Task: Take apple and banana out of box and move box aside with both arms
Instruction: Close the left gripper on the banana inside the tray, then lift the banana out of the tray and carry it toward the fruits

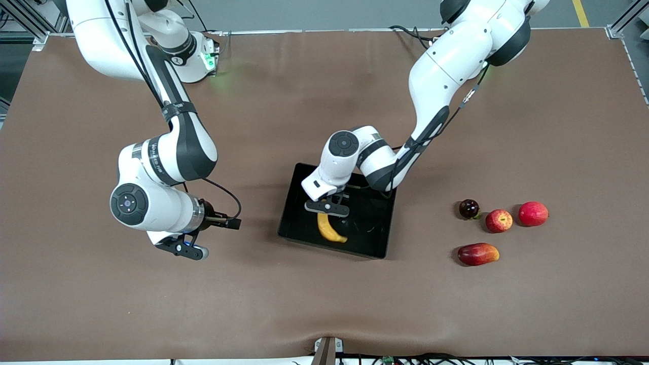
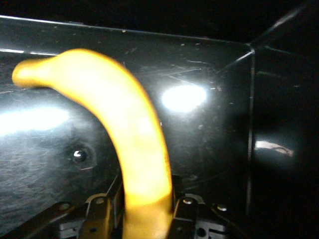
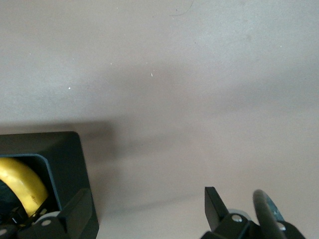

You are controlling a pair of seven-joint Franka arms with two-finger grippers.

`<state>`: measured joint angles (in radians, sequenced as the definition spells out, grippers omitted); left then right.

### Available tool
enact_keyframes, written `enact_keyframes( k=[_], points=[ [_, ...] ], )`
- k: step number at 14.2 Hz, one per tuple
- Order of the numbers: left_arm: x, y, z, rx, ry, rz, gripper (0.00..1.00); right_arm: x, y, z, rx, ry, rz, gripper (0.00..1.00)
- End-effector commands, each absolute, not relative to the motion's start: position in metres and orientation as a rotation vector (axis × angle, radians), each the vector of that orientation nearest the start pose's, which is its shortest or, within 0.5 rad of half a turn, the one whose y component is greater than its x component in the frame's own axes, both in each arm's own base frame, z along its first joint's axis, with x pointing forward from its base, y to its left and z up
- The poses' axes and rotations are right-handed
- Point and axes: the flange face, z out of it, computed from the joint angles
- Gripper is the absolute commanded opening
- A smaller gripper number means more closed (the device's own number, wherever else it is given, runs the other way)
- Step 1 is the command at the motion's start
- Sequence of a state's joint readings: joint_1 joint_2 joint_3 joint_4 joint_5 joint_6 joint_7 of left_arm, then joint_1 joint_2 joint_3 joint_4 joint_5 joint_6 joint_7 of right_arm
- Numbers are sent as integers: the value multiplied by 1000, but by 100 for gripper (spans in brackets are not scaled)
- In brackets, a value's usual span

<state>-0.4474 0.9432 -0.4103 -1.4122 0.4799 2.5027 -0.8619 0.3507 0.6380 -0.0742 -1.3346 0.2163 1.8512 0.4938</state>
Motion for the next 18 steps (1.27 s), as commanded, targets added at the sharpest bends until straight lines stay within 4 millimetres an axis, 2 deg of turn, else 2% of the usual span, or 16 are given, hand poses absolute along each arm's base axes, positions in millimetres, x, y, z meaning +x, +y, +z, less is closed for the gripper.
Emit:
enact_keyframes(
  k=[1,3,5,7,11,12,13,14,15,16,17,18],
  points=[
    [538,-526,209,-3293,256,-347,0,679,218,348,-2987,402,275,100],
    [542,-525,243,-3289,248,-386,0,679,218,348,-2987,402,275,100],
    [541,-522,269,-3225,250,-338,0,679,220,348,-2986,398,276,100],
    [547,-519,308,-3240,235,-379,0,676,227,347,-2986,397,284,100],
    [572,-482,377,-3264,166,-409,0,661,280,343,-2999,294,249,100],
    [580,-469,391,-3268,134,-412,0,659,285,336,-2996,289,233,100],
    [593,-448,406,-3270,116,-420,0,656,294,326,-2993,277,199,100],
    [601,-429,424,-3276,138,-416,0,650,312,320,-2996,230,165,100],
    [609,-404,435,-3285,104,-357,0,648,320,309,-2999,217,163,100],
    [618,-377,436,-3271,57,-278,0,645,328,299,-3002,210,168,100],
    [628,-349,437,-3239,100,-233,0,638,344,292,-3004,182,164,100],
    [635,-322,439,-3205,208,-191,0,635,348,284,-3008,176,175,100]
  ],
)
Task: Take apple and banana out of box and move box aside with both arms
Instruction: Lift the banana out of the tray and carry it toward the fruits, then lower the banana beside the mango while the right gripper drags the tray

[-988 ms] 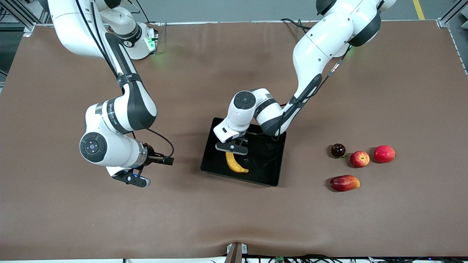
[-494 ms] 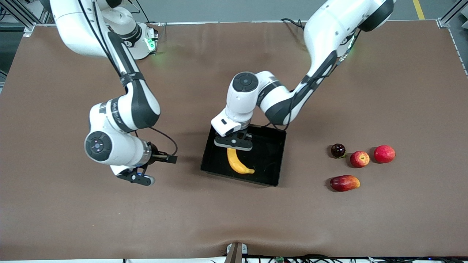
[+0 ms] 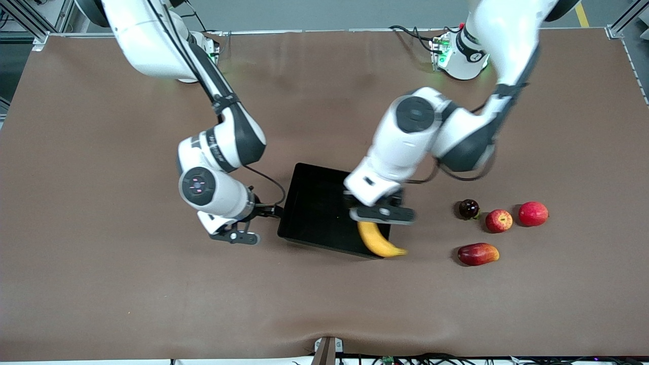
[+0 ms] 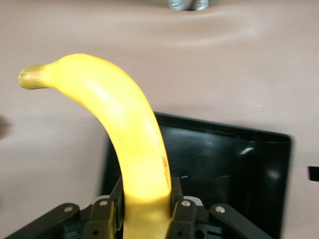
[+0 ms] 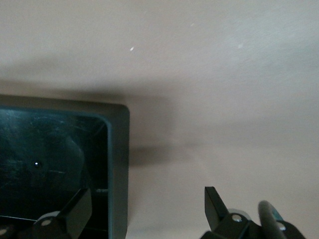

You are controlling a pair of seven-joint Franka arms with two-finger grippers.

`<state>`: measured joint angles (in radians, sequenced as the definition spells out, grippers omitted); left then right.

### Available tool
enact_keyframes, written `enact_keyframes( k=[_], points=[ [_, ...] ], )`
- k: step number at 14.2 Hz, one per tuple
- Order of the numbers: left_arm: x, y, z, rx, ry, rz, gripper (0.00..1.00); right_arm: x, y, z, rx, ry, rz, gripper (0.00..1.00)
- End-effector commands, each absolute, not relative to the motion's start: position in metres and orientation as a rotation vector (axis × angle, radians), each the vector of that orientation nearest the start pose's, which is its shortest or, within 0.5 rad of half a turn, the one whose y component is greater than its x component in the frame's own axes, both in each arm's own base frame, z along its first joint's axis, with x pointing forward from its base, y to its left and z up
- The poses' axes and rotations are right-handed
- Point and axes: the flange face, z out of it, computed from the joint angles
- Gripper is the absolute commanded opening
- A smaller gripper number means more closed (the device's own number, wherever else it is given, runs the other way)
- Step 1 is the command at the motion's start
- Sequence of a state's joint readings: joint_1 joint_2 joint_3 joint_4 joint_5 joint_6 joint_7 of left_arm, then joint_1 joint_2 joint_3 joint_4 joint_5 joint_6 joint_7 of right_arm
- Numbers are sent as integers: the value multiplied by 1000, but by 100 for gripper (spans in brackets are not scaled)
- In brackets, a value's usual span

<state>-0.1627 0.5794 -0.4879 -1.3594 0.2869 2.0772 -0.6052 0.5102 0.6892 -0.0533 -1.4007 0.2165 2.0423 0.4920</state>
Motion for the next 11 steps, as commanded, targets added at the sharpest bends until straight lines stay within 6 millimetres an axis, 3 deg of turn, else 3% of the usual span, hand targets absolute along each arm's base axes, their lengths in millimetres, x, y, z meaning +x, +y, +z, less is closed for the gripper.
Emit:
enact_keyframes(
  k=[1,5,6,7,8,10,11],
  points=[
    [648,-285,438,-3173,269,-147,0,630,357,276,-3010,162,186,100],
    [689,-143,418,-3091,551,-40,0,595,387,245,-3042,218,275,100],
    [697,-114,405,-3072,611,-20,0,591,388,240,-3047,230,287,69],
    [706,-88,393,-3042,680,-22,0,590,390,240,-3044,235,288,27],
    [713,-67,384,-3006,742,-47,0,590,391,241,-3025,264,297,0],
    [725,-14,356,-2892,890,-51,0,593,390,245,-2999,302,306,0],
    [729,4,341,-2838,996,-50,0,594,391,248,-2998,300,297,0]
  ],
)
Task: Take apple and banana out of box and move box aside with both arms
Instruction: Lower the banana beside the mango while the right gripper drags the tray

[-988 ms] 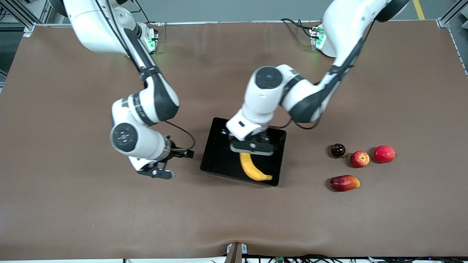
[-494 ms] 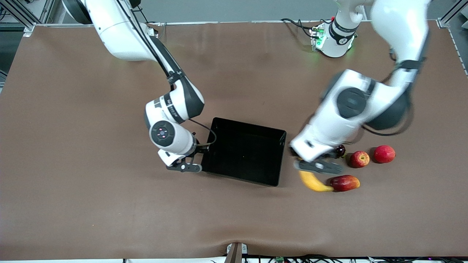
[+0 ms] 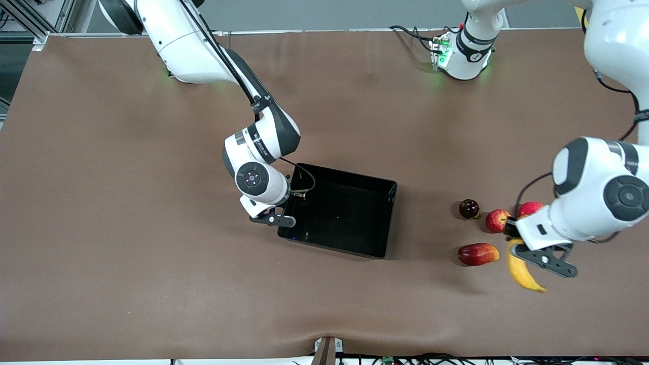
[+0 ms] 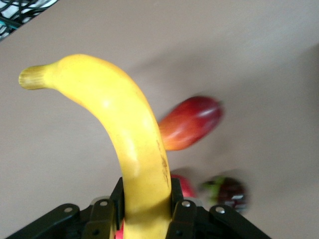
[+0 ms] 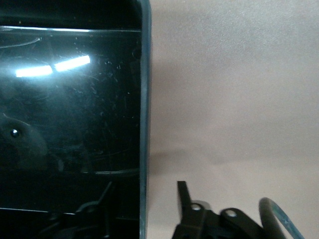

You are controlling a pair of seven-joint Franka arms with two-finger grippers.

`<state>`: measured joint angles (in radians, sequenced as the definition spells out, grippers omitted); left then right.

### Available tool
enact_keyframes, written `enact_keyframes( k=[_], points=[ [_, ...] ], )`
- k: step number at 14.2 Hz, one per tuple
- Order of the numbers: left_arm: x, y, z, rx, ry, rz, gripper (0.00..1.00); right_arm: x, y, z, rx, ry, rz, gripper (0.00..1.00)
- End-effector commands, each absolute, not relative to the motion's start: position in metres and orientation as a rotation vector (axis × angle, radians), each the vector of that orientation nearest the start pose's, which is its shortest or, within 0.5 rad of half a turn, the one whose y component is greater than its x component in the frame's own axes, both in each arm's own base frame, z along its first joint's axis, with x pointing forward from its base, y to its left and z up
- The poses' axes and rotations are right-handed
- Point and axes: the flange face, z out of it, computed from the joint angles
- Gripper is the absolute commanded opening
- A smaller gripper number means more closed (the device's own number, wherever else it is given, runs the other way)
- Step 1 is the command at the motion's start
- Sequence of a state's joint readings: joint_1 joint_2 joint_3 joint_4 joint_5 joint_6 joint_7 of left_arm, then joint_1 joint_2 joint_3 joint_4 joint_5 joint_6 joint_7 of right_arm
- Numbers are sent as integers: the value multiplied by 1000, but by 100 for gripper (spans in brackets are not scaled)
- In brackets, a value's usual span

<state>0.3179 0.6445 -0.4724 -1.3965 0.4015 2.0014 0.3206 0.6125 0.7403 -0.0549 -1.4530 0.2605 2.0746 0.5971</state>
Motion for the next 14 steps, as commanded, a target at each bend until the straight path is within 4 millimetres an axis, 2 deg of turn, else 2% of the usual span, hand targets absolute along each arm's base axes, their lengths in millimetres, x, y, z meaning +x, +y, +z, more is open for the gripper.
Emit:
enact_keyframes(
  k=[1,4,5,6,8,9,10,11,13,14],
  points=[
    [732,15,329,-2801,1086,-61,0,597,388,250,-2996,305,290,0],
    [739,45,292,-2650,1389,-101,0,607,379,270,-2982,319,258,0],
    [742,53,279,-2595,1471,-128,0,620,360,278,-2981,330,235,0],
    [743,61,265,-2567,1523,-138,0,635,326,290,-2975,357,227,0],
    [739,70,241,-2610,1508,-143,0,657,244,323,-2963,319,317,0],
    [735,70,228,-2661,1501,-136,0,666,201,334,-2951,290,338,0],
    [731,73,219,-2705,1488,-133,0,671,168,341,-2948,227,348,0],
    [726,83,212,-2738,1468,-124,0,674,139,339,-2945,128,352,0],
    [722,80,206,-2762,1470,-113,2,684,54,334,-2937,46,327,0],
    [722,80,206,-2767,1466,-116,48,685,5,330,-2939,23,317,0]
  ],
)
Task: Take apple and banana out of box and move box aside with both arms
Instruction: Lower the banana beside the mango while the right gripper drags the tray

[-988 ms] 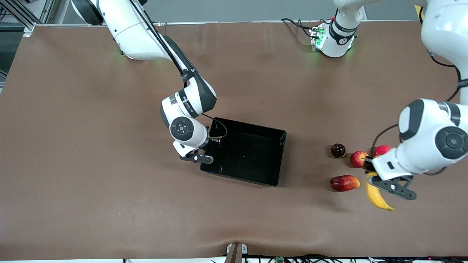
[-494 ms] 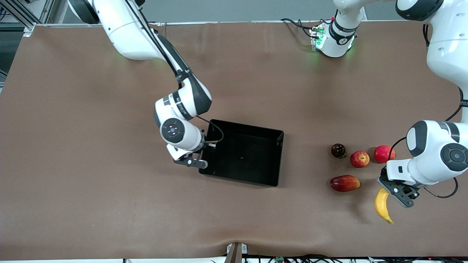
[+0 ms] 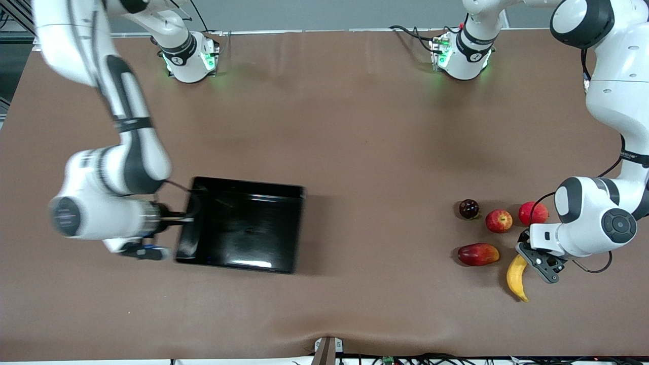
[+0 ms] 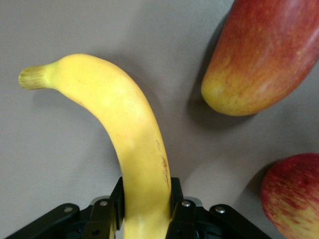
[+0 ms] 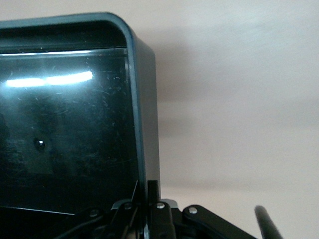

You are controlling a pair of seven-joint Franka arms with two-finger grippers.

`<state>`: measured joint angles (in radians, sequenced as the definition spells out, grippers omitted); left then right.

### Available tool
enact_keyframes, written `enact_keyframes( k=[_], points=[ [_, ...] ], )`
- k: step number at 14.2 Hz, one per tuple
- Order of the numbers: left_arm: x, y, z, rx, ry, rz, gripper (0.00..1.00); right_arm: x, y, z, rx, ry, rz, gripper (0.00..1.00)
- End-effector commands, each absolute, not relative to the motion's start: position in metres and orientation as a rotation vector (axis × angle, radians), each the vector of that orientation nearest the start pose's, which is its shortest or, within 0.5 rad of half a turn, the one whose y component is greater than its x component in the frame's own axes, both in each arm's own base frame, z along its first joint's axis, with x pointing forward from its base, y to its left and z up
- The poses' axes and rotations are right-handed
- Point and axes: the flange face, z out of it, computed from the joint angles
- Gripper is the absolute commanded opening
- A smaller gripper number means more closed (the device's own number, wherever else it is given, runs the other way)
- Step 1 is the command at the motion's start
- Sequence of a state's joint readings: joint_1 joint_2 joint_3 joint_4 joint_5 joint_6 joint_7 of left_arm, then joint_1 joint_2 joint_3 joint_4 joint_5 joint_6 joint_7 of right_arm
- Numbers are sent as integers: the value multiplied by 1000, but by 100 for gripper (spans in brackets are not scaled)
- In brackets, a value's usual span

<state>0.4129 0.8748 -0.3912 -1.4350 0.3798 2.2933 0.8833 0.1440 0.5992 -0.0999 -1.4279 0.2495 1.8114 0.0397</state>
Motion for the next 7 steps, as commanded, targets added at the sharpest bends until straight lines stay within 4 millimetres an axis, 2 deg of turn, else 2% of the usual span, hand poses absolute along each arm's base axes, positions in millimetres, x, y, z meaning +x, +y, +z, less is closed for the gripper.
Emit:
enact_keyframes(
  k=[1,2,3,4,7],
  points=[
    [721,81,208,-2782,1446,-119,92,685,-26,327,-2939,12,310,0],
    [721,82,211,-2796,1437,-128,100,682,-52,326,-2954,-5,311,0],
    [722,84,217,-2799,1428,-136,100,677,-81,321,-2972,-14,322,0],
    [724,83,228,-2801,1415,-156,100,669,-101,310,-2971,-9,346,0],
    [724,78,286,-2890,1235,-160,100,655,-149,300,-3002,11,379,0]
  ],
)
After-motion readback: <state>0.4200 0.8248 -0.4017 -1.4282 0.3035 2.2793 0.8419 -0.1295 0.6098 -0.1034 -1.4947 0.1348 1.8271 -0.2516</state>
